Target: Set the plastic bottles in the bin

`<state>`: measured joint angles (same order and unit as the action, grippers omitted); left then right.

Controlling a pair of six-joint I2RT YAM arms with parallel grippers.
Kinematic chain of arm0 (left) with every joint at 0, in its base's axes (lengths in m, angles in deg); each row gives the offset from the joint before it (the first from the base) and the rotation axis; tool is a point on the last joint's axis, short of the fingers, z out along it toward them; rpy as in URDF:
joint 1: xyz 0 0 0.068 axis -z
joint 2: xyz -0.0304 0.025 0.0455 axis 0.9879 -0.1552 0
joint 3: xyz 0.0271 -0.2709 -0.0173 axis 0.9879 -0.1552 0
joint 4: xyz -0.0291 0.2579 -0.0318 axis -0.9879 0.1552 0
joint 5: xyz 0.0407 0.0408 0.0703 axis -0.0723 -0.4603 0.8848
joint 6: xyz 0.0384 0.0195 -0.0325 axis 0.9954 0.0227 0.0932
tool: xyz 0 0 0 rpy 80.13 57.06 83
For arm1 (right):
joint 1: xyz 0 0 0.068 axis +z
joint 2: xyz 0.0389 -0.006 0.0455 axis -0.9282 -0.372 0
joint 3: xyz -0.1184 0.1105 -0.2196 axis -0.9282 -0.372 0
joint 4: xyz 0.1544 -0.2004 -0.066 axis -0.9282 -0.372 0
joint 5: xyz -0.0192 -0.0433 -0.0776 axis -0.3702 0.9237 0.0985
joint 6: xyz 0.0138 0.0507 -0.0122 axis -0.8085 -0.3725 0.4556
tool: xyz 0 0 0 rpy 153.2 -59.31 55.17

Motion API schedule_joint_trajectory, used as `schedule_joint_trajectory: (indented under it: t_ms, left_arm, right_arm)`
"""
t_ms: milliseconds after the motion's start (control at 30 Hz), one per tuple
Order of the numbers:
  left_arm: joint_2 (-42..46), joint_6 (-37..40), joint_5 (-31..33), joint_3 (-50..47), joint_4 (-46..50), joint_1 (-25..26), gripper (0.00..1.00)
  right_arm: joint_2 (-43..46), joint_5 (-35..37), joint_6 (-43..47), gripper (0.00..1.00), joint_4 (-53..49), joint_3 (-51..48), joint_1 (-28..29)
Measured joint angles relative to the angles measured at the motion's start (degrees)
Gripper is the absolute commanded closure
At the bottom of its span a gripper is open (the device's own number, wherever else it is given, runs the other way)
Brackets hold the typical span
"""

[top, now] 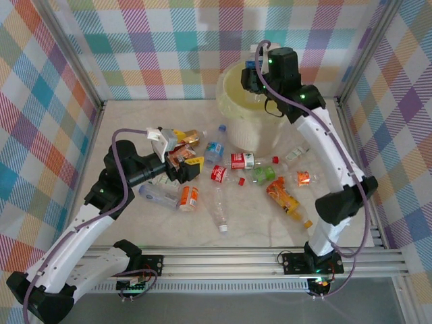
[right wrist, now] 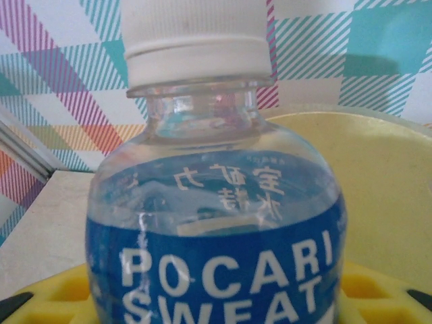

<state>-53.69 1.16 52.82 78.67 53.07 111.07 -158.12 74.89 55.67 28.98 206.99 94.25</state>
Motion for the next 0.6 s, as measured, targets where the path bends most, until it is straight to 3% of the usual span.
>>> schedule_joint_trajectory:
  t_ms: [600]
  left_arm:
    - [-3.5, 0.0, 2.4, 0.0, 1.7, 0.0, 0.00]
  right_arm:
    - [-21.4, -7.5, -3.4, 0.54, -17.8, 19.4, -7.5]
